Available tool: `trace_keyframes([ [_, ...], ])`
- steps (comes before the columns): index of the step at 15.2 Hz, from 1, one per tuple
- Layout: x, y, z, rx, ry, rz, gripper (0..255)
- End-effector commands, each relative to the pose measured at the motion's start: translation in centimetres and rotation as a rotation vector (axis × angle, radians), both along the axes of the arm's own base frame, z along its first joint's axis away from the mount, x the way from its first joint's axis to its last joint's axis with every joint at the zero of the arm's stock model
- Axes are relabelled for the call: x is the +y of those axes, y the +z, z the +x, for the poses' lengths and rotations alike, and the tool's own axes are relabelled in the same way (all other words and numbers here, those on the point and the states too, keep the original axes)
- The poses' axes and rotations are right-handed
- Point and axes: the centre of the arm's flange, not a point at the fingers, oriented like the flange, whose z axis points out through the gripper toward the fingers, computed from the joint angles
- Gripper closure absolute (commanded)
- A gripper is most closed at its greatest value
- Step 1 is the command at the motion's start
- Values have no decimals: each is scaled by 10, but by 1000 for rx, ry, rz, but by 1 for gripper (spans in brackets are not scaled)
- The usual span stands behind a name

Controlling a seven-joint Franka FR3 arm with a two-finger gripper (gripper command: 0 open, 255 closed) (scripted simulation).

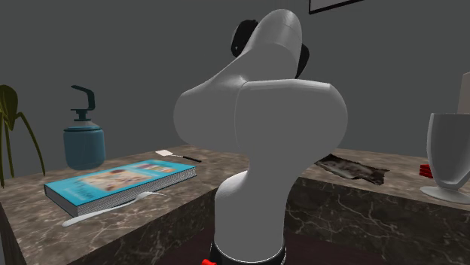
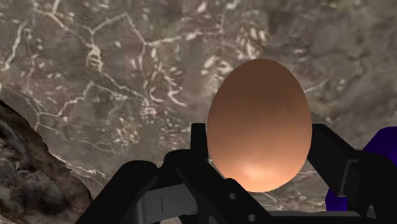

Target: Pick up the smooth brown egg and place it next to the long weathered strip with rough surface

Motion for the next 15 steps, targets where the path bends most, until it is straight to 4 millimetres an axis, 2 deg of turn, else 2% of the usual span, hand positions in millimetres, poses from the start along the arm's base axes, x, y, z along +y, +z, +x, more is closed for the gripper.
trace_keyframes([
  [1,0,0,0,0,0,0,0],
  [6,0,0,0,0,0,0,0],
  [10,8,49,-10,0,0,0,0],
  [15,8,49,-10,0,0,0,0],
])
